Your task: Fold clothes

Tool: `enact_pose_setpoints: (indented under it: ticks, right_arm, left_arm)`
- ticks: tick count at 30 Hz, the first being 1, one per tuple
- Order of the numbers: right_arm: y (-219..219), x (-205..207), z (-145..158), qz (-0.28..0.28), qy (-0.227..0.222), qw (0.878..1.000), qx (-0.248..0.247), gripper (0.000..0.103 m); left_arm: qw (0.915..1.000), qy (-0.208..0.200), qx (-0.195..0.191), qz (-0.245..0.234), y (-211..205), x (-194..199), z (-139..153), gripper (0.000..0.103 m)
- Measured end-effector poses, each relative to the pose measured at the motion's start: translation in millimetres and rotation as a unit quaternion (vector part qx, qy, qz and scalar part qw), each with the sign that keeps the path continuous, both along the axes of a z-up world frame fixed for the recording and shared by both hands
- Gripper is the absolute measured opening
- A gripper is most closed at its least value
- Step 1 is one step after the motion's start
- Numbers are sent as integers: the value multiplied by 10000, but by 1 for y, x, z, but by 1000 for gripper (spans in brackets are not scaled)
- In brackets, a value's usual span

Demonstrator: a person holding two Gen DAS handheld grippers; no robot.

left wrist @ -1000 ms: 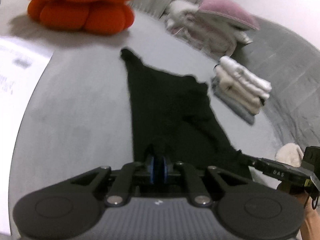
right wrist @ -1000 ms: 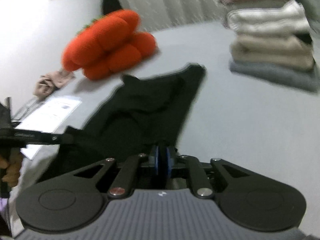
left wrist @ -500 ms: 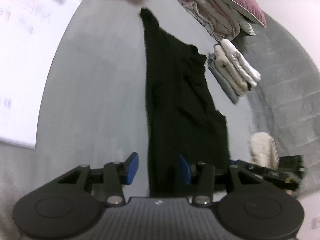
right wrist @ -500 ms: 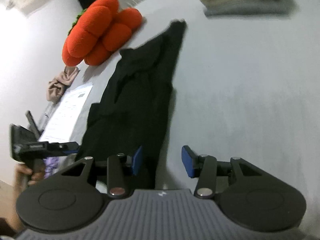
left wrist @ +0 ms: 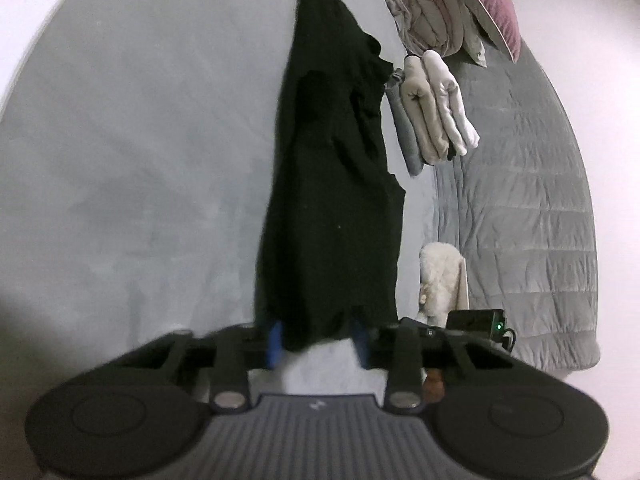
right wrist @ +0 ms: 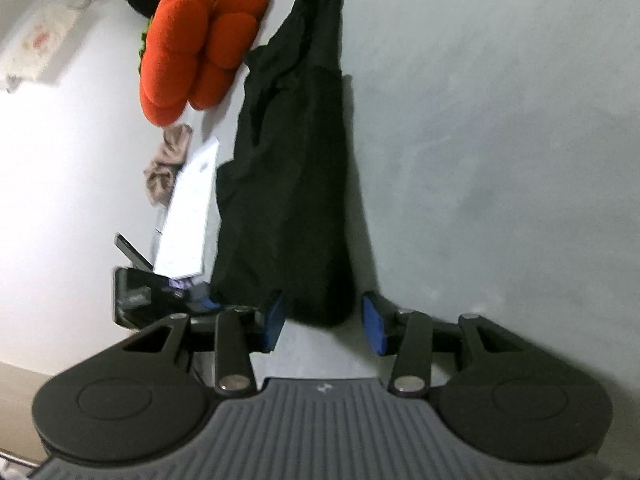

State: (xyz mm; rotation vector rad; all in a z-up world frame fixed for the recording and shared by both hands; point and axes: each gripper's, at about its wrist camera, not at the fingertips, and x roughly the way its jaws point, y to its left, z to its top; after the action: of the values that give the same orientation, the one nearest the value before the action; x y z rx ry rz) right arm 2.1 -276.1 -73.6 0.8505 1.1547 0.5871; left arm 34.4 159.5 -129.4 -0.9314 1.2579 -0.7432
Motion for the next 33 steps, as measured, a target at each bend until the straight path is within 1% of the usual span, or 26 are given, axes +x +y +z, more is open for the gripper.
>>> enact_pose_setpoints:
  ticks: [1,2,3,4,5,8,10,13,14,16,17,18,19,20,21,22,23,25,26,28,30,31,32,33]
  right_arm:
    - [1,2,-2,-47,-10,10000,52,37]
    - [1,3,-3,-98,-18,9999,68,28]
    - [0,4,-4,-123,-12,9999,55,12]
    - [0,5,-5,-128,-2,9999,28,6]
    - [-1,5,-5,-134,8,9999,1,6]
    - [-3,3,4,-24,-154,9999,-54,6]
    - [-4,1,9,63,-236,9997,-94,6]
    - [0,4,2,135,-99,9991,-384,5]
    - [2,6,-2,142,-53,9990,-428,5]
    - [4,7,-1,190,-116,9988,-443,7]
    - [4,7,2,233,-189,9984,-469,13]
    - [4,7,6,287,-284,9979,-507,16]
    - [4,7,9,308,-352,9973,-558,17]
    - [3,7,12,272,-414,9968,-629,20]
    - [-1,5,15,181,-520,9958,-728,27]
    - [-2,4,19,64,-667,9943,-835,30]
    - [-3,3,24,-55,-830,9921,-935,33]
    - [-1,2,33,-277,-1200,9851,-1203,33]
    - [3,0,38,-363,-1445,9785,-1428,33]
    - [14,-2,47,-507,-1944,9616,-1870,33]
    - [27,-3,50,-590,-2436,9406,-2289,33]
    - [32,-3,51,-624,-2678,9286,-2493,33]
    - [39,-2,50,-615,-2843,9195,-2643,33]
    - [45,1,49,-570,-2947,9134,-2751,33]
  left_arm:
    - [10000,-5,42,-2,-1,-1,-1,8]
    - [10000,-26,88,-6,-1,-2,-1,8]
    - [9999,-45,93,-8,-1,-2,1,6]
    - [9999,-69,125,-19,1,-3,4,6]
    - [9998,-111,175,-38,3,-5,7,5]
    - [9998,-137,122,-69,10,-9,10,5]
    - [9995,-155,248,-118,9,-11,8,5]
    - [9991,-199,336,-158,8,-9,5,6]
    - [9987,-253,384,-200,7,-9,7,8]
    - [9978,-345,468,-308,8,-8,12,9]
    - [9974,-373,494,-364,9,-8,15,15]
    - [9970,-402,516,-419,10,-8,18,21]
    - [9966,-468,487,-462,12,-7,23,39]
    - [9963,-546,439,-501,15,-6,28,53]
    - [9955,-678,472,-454,17,-5,34,58]
    - [9936,-873,622,-348,20,-4,41,63]
    - [9906,-1083,804,-233,23,-3,47,63]
    - [9806,-1554,1187,145,24,-2,60,63]
    - [9720,-1853,1402,359,21,-2,65,63]
    - [9486,-2445,1871,731,12,-4,73,63]
    - [9218,-2949,2341,919,-4,-4,78,63]
    - [9091,-3188,2525,903,-14,-4,78,63]
    - [8958,-3432,2699,833,-26,-4,79,62]
    - [8849,-3633,2817,745,-37,-4,79,61]
